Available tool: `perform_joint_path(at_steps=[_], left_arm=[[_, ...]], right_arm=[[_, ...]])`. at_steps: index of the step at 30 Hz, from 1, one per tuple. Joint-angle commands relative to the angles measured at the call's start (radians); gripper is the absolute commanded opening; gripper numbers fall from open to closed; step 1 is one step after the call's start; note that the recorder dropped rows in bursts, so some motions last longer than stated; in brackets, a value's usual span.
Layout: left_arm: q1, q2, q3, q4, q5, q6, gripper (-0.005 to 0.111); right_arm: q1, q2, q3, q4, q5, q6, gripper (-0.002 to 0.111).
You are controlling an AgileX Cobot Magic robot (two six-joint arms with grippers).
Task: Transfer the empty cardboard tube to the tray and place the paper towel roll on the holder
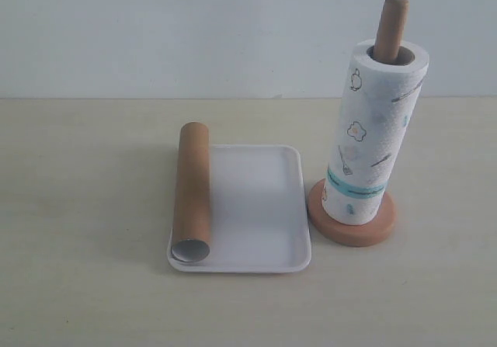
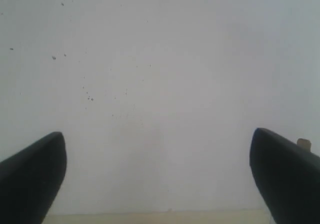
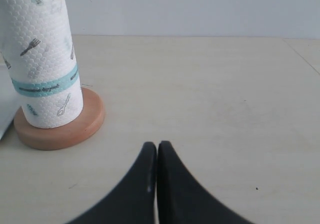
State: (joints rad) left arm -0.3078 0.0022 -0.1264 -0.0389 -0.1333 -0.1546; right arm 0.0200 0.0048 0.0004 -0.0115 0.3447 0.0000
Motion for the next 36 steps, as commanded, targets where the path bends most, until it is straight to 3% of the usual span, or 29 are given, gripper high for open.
perform_joint_path(at_steps=[1,12,18,21,27,34,36], left_arm=[[0.001,-0.002,0.037,-0.010,0.011,0.006,0.092],[0.001,-0.002,0.044,-0.010,0.018,0.076,0.092],[0.001,-0.002,0.044,-0.010,0.154,0.060,0.090],[0.001,-0.002,0.044,-0.033,0.213,0.010,0.071],[0.001,-0.002,0.044,0.024,0.243,0.036,0.005],[0.001,-0.002,0.044,0.048,0.276,0.044,0.005],[0.038,-0.002,0.044,0.048,0.303,0.044,0.005]], right_arm=[[0.002,-0.005,0.000,0.001,-0.011,0.000,0.000],[0.002,-0.005,0.000,0.001,-0.011,0.000,0.000],[0.002,-0.005,0.000,0.001,-0.011,0.000,0.000],[0.002,-0.005,0.000,0.001,-0.011,0.000,0.000],[0.002,-0.005,0.000,0.001,-0.011,0.000,0.000],[0.002,-0.005,0.000,0.001,-0.011,0.000,0.000],[0.002,-0.005,0.000,0.001,-0.011,0.000,0.000]])
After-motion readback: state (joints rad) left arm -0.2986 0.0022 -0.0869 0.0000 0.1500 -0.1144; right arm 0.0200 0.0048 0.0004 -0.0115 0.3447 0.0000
